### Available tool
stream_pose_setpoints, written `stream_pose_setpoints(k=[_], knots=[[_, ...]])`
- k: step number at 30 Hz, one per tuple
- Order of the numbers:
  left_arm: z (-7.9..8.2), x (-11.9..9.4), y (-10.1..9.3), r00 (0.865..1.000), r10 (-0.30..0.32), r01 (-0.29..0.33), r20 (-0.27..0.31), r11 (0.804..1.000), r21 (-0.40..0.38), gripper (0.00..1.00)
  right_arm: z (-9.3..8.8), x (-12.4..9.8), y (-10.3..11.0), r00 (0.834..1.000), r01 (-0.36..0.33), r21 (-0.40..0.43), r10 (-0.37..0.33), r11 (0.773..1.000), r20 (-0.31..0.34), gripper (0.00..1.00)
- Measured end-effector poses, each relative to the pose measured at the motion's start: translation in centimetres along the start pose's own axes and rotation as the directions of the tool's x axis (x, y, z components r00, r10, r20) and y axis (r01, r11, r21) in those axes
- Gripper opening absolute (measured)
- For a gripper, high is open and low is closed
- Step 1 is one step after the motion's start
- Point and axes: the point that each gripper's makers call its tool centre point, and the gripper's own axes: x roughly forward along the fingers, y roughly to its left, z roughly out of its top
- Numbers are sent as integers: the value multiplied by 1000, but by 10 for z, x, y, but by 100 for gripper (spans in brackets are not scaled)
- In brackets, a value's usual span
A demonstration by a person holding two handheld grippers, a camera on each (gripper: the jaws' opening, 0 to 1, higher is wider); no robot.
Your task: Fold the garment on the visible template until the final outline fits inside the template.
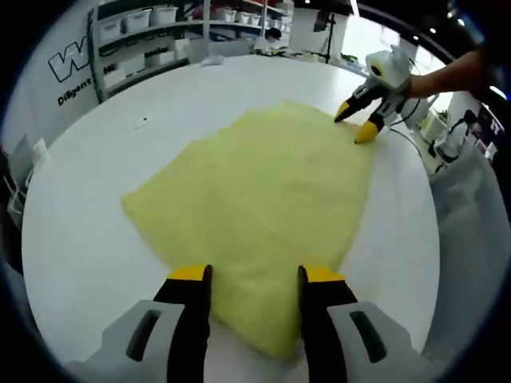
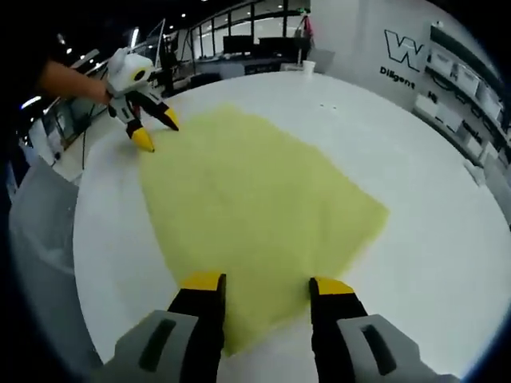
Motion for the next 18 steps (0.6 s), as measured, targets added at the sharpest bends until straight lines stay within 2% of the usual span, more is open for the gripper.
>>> stream_pose_setpoints(k=[2,5,7,12,18], knots=[[-1,-2,-2,1000,3,-3,-1,1000,11,41,1,-2,0,1000,-1,4,1,1000,0,38],[7,-8,-4,999,17,-17,50,1000,-6,41,4,-9,6,1000,-11,-5,11,1000,17,38],[9,-11,-7,998,20,-19,63,1000,-6,40,3,-12,14,1000,-20,-9,21,1000,20,37],[3,-7,-22,999,-10,9,51,1000,7,36,-1,-13,28,999,-35,-13,35,999,29,36],[-2,-5,-23,999,2,0,46,999,-43,37,-6,-11,28,999,-18,-9,18,1000,26,36]])
